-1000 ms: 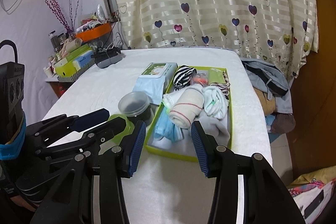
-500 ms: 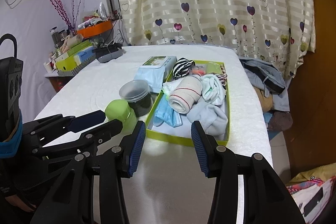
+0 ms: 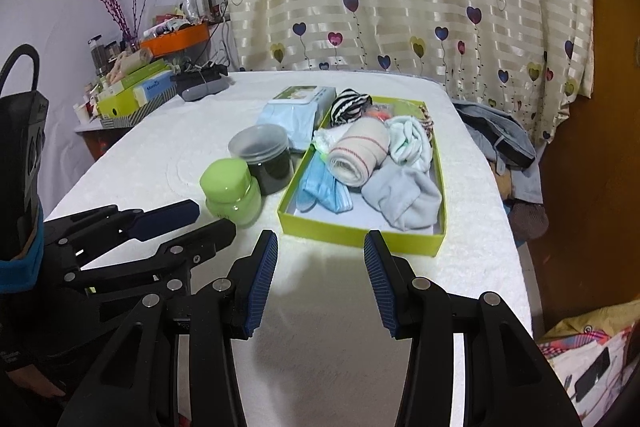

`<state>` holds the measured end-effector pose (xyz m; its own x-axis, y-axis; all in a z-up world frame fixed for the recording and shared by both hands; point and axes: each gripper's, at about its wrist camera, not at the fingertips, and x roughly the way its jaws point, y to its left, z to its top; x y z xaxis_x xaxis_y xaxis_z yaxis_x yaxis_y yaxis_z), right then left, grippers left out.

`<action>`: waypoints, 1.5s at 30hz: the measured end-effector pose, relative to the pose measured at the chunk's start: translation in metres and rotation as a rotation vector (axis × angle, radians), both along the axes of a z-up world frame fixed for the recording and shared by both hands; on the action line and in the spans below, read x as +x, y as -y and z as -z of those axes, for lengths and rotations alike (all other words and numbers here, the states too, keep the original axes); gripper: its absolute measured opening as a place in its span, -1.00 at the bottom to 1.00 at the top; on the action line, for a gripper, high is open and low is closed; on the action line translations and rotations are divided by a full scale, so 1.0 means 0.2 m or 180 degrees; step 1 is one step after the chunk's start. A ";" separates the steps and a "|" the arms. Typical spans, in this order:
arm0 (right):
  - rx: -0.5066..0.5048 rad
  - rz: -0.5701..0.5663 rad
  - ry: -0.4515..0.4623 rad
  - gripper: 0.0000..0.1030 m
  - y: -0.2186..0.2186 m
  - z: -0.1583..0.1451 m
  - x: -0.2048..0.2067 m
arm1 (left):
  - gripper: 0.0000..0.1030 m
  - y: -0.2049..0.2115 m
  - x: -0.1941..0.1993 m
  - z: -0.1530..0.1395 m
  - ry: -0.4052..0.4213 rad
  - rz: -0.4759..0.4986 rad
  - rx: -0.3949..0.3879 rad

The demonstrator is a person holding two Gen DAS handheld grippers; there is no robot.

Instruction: Organize soft objects

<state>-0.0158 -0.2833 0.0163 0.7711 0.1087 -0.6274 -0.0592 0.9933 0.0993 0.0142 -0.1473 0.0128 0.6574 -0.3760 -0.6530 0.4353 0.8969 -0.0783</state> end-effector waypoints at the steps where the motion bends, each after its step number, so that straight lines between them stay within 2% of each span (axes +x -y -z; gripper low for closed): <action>1: 0.0005 0.0004 -0.0011 -0.10 0.00 0.01 0.00 | -0.30 -0.01 0.00 0.01 -0.0004 0.0009 -0.0012; 15: 0.0032 -0.0029 -0.0192 -0.10 -0.02 0.13 0.13 | -0.30 -0.08 0.10 0.08 -0.0028 -0.0146 -0.0026; 33: -0.0034 0.0129 -0.0183 -0.10 0.03 0.22 0.18 | -0.30 -0.08 0.15 0.13 -0.0080 -0.0164 -0.0003; 39: -0.0036 0.0199 -0.0359 -0.09 0.04 0.31 0.24 | -0.30 -0.08 0.15 0.14 -0.0086 -0.0147 -0.0002; 42: 0.0026 0.0175 -0.0421 -0.09 0.04 0.31 0.26 | -0.30 -0.08 0.15 0.14 -0.0090 -0.0157 0.0005; 45: -0.0065 0.0200 -0.0529 -0.09 0.04 0.31 0.29 | -0.30 -0.08 0.15 0.15 -0.0081 -0.0180 -0.0004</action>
